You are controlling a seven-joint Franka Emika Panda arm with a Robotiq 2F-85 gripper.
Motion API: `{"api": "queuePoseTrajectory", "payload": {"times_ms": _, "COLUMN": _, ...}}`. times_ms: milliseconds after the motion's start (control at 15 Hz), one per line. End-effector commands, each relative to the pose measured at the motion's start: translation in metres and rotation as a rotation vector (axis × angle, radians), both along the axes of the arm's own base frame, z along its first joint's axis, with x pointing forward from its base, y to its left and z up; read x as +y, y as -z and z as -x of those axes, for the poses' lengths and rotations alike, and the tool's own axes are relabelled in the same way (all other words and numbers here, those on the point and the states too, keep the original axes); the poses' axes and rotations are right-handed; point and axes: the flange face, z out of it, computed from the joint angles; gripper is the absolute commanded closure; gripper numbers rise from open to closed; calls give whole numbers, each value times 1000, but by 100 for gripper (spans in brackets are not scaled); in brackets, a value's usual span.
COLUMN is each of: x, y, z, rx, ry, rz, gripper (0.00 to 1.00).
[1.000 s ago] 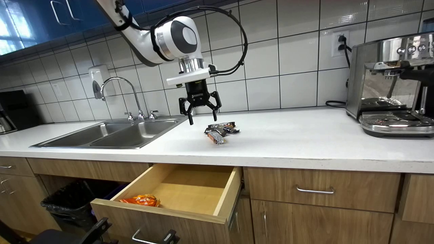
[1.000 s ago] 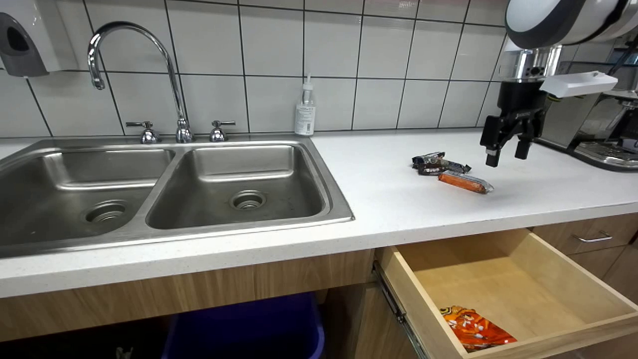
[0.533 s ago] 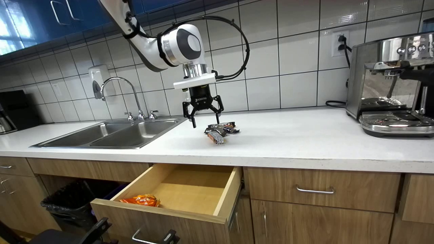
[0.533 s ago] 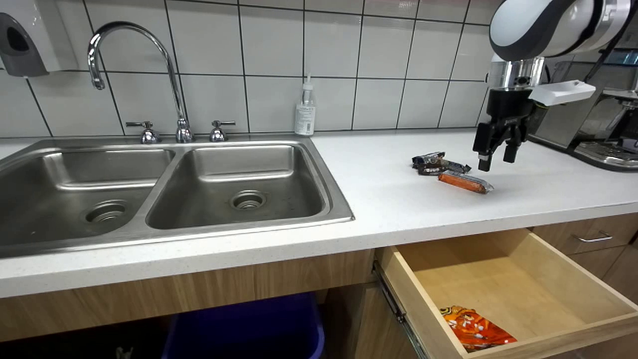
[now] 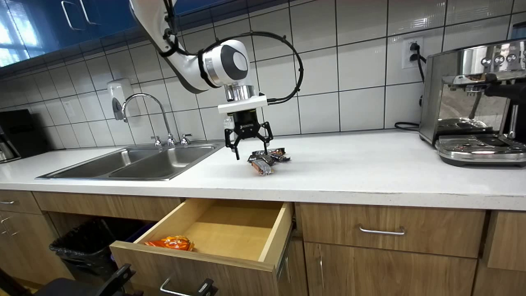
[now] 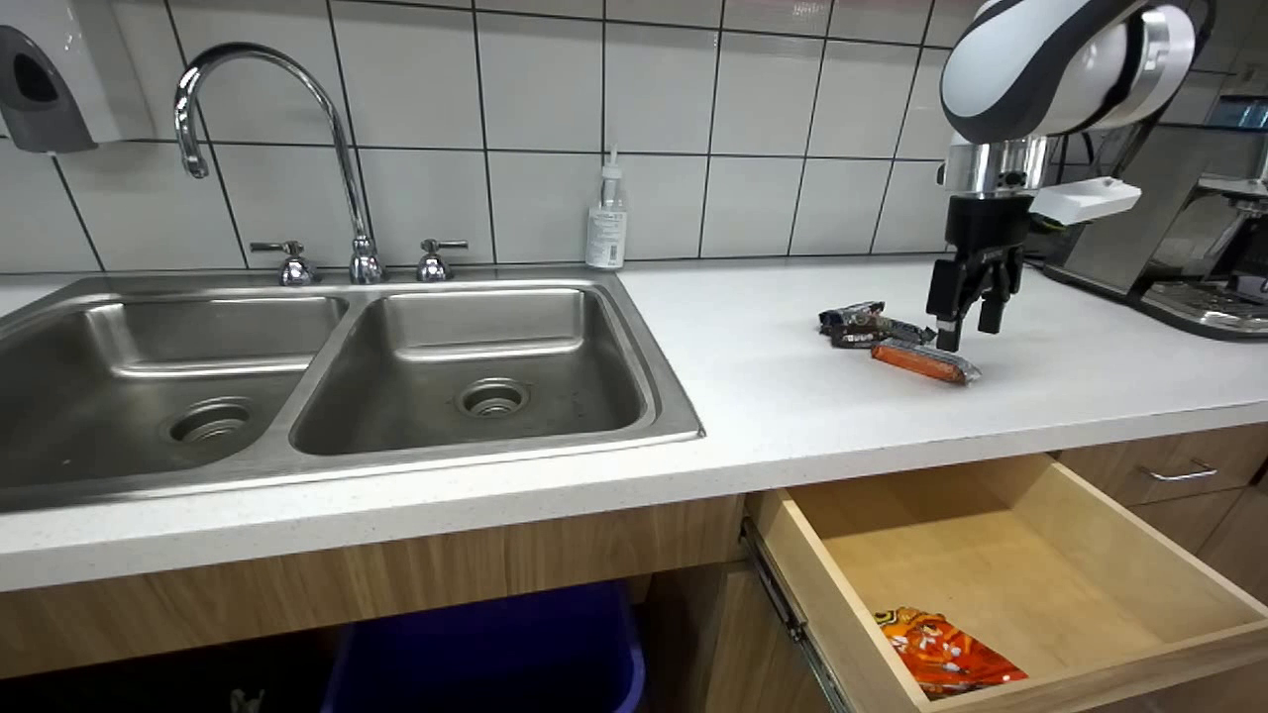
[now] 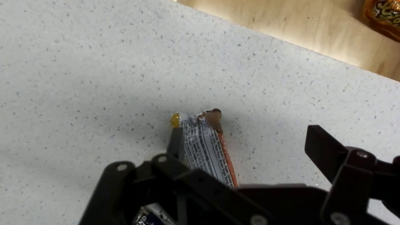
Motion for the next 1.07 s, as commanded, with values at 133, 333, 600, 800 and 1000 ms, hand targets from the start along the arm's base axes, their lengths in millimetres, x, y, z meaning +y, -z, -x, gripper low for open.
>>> {"api": "queuePoseTrajectory", "payload": {"times_ms": 133, "x": -6, "y": 5, "z": -24, "rx": 52, "ry": -61, "rz": -14, "gripper": 0}}
{"api": "queuePoseTrajectory", "payload": {"times_ms": 333, "x": -8, "y": 10, "z": -32, "rx": 73, "ry": -66, "rz": -23, "gripper": 0}}
{"api": "queuePoseTrajectory", "payload": {"times_ms": 600, "x": -11, "y": 16, "z": -41, "rx": 98, "ry": -77, "rz": -31, "gripper": 0}}
{"api": "queuePoseTrajectory", "payload": {"times_ms": 800, "x": -11, "y": 21, "z": -47, "rx": 116, "ry": -79, "rz": -34, "gripper": 0}}
{"api": "queuePoseTrajectory", "payload": {"times_ms": 1000, "x": -12, "y": 27, "z": -52, "rx": 132, "ry": -77, "rz": -34, "gripper": 0}}
